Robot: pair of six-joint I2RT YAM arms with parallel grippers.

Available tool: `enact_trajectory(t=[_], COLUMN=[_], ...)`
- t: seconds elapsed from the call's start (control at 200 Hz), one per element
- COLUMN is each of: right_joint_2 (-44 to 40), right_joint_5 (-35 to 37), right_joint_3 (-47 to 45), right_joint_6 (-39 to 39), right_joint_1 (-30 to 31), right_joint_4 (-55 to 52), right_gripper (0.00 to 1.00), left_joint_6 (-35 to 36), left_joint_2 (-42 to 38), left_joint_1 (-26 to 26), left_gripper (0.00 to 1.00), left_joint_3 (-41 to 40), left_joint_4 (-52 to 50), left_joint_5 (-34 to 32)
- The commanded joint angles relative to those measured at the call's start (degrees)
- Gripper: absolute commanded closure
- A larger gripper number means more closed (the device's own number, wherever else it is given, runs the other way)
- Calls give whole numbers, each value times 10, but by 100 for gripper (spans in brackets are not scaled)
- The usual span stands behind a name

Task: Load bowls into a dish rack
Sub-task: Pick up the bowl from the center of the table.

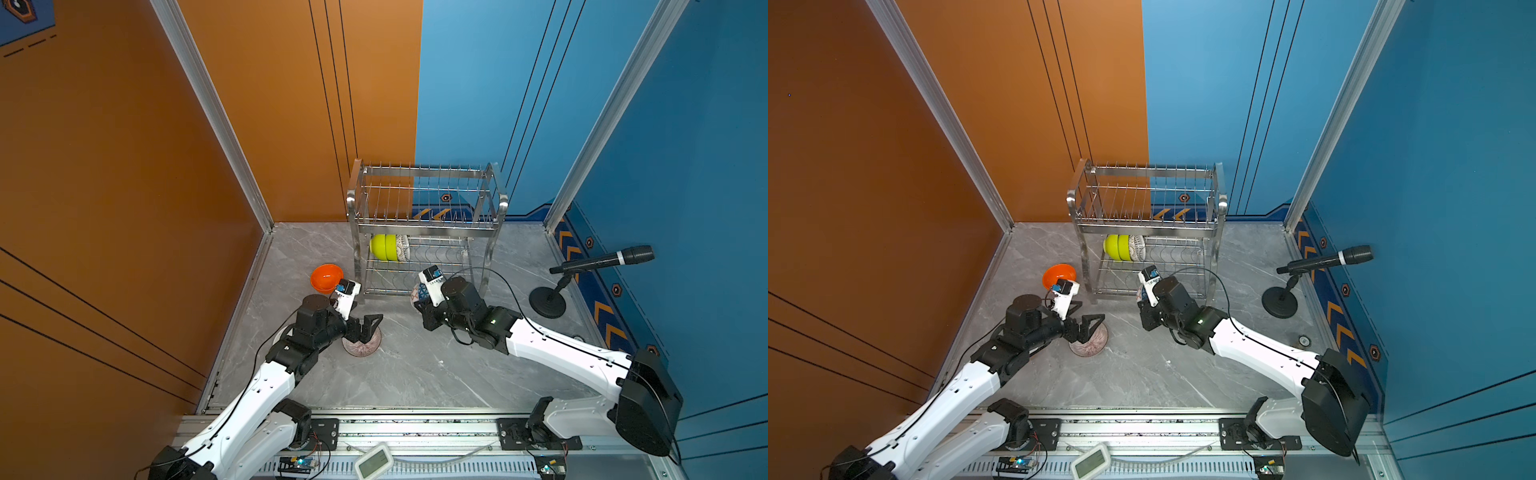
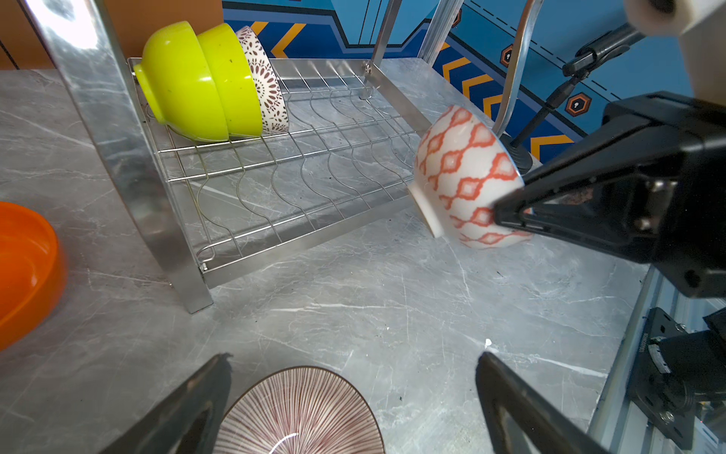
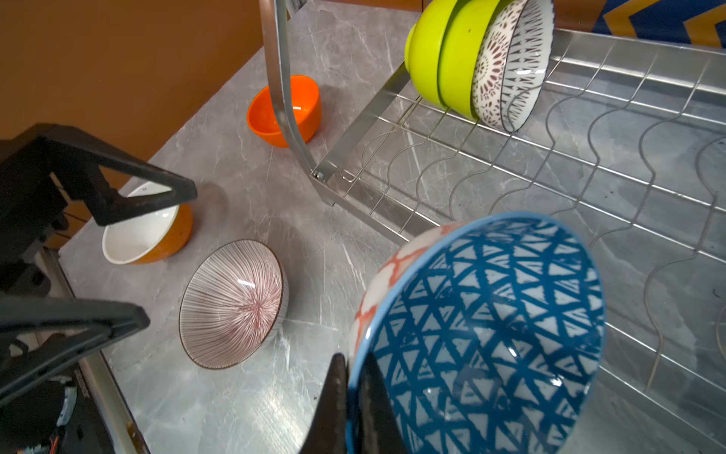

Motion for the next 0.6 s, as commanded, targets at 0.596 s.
enact_trajectory(t=[0.596], right_joint_2=[49], right_joint_5=[161], right_joint_3=[7], right_joint_6=[62], right_joint_1=[-1], right_joint_4=[225], right_gripper=[100], left_joint_6=[-13], left_joint_2=[-20], left_joint_1=[-6], left_gripper=[2], left_joint_3=[-11], left_joint_4=[6], left_joint_5=[-32])
